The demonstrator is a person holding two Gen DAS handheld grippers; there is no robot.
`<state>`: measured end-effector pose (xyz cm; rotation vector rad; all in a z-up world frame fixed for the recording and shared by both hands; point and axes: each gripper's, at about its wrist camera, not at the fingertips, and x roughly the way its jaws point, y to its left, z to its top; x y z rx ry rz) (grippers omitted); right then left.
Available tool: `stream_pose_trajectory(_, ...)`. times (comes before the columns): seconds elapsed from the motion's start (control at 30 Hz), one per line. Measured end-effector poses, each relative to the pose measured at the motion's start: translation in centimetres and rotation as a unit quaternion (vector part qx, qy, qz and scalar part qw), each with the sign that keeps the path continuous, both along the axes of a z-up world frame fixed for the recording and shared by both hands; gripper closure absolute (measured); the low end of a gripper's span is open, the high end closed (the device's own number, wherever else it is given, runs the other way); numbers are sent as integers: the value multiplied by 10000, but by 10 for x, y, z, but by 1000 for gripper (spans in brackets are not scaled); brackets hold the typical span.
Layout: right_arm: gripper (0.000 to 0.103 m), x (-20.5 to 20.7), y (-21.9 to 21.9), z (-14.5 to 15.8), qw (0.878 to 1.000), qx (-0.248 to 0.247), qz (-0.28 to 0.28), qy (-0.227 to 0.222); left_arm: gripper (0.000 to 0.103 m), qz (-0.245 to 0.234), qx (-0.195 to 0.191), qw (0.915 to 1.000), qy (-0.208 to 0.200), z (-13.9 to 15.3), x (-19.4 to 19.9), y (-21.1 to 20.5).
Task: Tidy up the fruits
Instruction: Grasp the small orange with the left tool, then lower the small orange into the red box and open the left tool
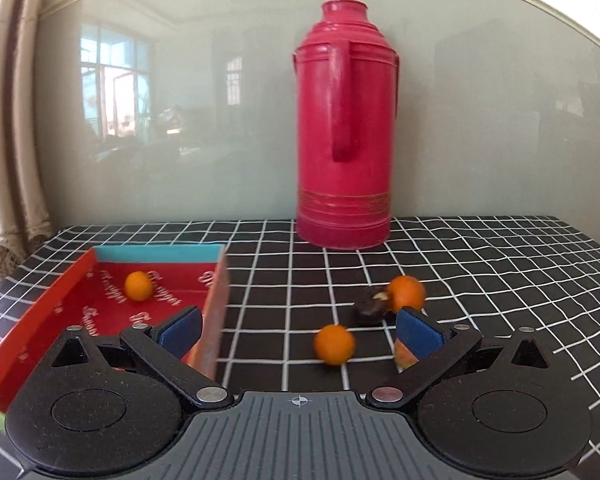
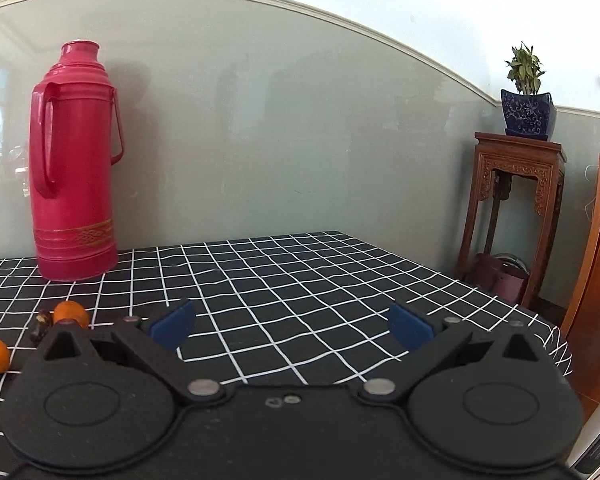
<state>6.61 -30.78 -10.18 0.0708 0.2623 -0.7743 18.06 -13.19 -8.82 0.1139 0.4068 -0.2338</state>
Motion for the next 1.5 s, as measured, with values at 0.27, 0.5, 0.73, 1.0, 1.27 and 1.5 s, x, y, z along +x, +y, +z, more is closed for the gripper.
stream_pose_trajectory(0.27, 6, 1, -9, -2, 9995, 242, 219, 10, 18, 132, 61, 9981, 606, -28, 49, -28)
stream_pose_trajectory(0.5, 6, 3, -8, -1, 9992, 276, 299, 31, 71, -67, 37, 9943, 1064, -49, 66, -34)
stream_pose_trajectory(0.73, 6, 6, -10, -2, 9984, 435, 362, 16, 71, -142, 236, 9968, 751, -47, 49, -36)
stream_pose_trajectory(1.0, 6, 7, -3, -2, 9981, 382, 482, 45, 71, 518, 255, 9981, -190, -20, 20, -8)
stream_pose_trajectory(1.27, 6, 16, 8, -5, 9968, 340, 715, 143, 71, 1888, 33, 9816, 274, -10, 43, 70)
stream_pose_trajectory(1.5, 6, 24, 20, -7, 9939, 330, 1036, 184, 33, 2288, -258, 9704, 726, -15, 51, 101)
